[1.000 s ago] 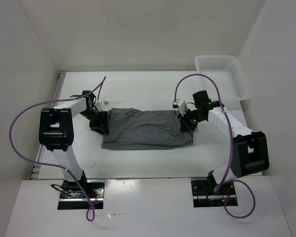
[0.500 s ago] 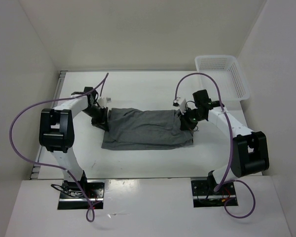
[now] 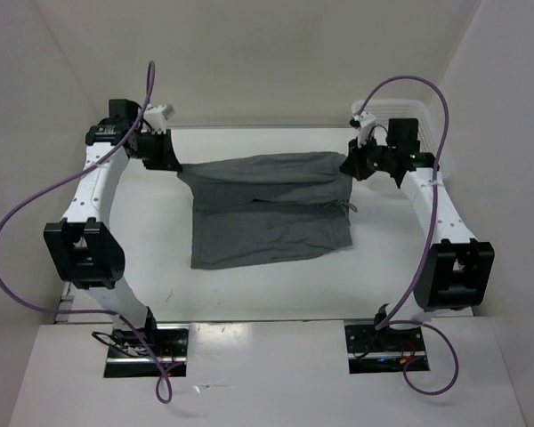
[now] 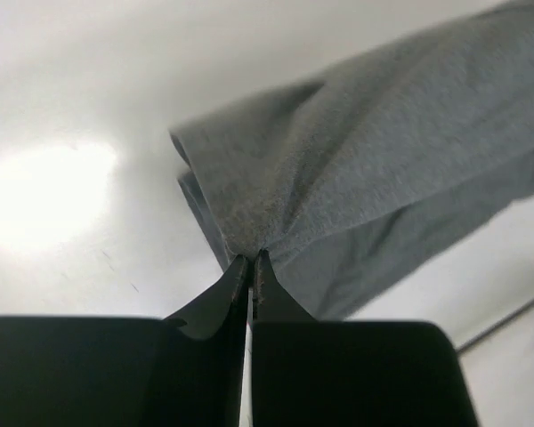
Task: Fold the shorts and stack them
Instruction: Fold the shorts
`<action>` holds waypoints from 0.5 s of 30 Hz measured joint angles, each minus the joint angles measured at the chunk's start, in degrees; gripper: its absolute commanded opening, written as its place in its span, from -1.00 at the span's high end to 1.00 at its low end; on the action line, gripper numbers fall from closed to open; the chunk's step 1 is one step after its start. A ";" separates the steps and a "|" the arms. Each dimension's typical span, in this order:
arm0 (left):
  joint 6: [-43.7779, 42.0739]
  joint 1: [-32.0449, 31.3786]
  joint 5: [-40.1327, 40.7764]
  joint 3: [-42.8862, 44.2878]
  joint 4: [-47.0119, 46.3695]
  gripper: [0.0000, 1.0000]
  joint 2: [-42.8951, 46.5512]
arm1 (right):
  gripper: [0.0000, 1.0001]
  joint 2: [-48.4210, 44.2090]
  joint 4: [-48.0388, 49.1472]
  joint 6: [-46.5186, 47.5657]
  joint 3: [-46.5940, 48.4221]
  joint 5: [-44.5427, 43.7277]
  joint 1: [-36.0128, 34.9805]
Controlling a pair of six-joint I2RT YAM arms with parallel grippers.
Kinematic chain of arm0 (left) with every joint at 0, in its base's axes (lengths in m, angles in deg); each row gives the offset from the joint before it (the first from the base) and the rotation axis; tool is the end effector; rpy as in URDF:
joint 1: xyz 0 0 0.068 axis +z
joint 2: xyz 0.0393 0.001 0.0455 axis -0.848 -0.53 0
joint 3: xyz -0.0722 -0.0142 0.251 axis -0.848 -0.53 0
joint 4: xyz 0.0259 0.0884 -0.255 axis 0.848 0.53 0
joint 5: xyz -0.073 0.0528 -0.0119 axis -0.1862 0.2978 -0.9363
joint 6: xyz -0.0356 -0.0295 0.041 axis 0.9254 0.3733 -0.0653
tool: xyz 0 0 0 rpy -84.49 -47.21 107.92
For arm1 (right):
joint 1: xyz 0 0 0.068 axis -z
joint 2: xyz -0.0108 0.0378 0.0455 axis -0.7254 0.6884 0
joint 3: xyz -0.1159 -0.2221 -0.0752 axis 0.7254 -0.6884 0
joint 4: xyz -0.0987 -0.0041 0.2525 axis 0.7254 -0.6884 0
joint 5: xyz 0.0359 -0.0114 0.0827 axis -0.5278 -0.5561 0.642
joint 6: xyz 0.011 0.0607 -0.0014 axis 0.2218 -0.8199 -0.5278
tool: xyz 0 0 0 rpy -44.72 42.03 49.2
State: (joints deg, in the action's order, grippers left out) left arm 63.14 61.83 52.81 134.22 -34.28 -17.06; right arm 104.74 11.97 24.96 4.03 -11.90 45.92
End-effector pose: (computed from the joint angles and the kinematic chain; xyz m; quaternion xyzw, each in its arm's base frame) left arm 0.3995 0.0059 0.3355 0.0474 0.9144 -0.2039 0.3465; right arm 0.3572 0.0300 0.3182 -0.2950 0.8187 0.1863 0.4561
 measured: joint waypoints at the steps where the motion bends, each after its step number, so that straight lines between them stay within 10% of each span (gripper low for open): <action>1: 0.00 -0.15 -0.15 -2.08 0.31 1.00 1.42 | 1.00 -0.61 -0.13 0.66 -1.31 0.42 -0.02; 15: 0.04 -3.63 2.38 -34.49 8.87 1.00 3.98 | 1.00 -8.50 -11.54 18.49 -26.27 -1.84 -2.10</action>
State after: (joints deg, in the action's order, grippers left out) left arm 63.19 58.20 55.19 99.73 -25.41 -13.08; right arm 96.24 0.43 43.45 -22.24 -13.74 43.82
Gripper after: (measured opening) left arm 0.010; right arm 0.008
